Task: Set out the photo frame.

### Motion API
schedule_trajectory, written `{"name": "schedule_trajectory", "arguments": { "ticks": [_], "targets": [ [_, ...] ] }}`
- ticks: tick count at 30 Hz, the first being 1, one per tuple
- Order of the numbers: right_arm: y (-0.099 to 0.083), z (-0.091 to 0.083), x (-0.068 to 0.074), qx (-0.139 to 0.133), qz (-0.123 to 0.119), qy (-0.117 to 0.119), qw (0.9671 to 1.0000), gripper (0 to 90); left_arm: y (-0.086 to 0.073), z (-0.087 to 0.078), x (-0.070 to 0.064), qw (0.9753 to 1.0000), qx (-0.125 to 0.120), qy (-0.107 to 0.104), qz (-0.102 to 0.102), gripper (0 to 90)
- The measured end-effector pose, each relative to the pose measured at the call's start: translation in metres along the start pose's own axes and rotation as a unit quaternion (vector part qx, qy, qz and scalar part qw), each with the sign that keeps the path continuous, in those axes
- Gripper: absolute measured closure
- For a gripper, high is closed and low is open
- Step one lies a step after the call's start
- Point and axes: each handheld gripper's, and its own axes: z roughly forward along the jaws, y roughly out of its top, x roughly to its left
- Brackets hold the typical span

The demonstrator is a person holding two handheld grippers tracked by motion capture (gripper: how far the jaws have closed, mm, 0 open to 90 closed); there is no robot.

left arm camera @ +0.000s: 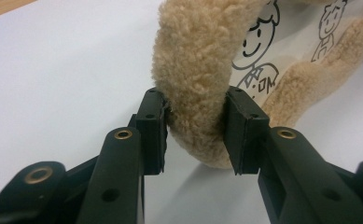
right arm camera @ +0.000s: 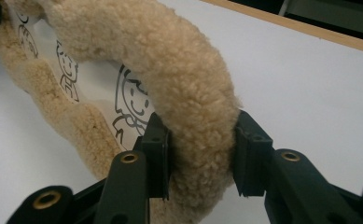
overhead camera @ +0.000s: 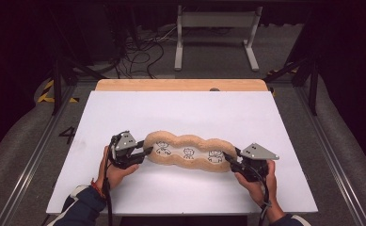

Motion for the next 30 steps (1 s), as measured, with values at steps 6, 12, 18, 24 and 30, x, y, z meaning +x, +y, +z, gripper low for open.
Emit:
{"name": "schedule_trajectory", "arguments": {
  "ticks": [6,12,18,24,30],
  "targets": [
    [0.002,0.003,0.001,0.0,-0.004,0.003,1.0,62.0,-0.003,-0.005,-0.002,1.0,-0.001,0.001,-0.001,62.6],
    [0.007,0.008,-0.002,0.007,-0.013,0.01,0.9998,59.8,-0.006,-0.007,-0.002,0.9999,-0.005,-0.002,-0.009,62.4],
    [0.008,0.01,-0.005,0.01,-0.021,0.013,0.9996,49.6,-0.009,-0.008,-0.005,0.9999,-0.01,0.007,-0.006,62.3],
    [0.006,0.0,-0.008,0.002,-0.015,0.017,0.9997,43.3,-0.01,-0.016,-0.006,0.9996,-0.027,0.006,-0.009,53.6],
    [0.0,-0.021,-0.011,-0.018,-0.017,0.02,0.9995,49.3,-0.012,-0.032,-0.004,0.9984,-0.056,0.005,-0.002,48.7]
  ]
}}
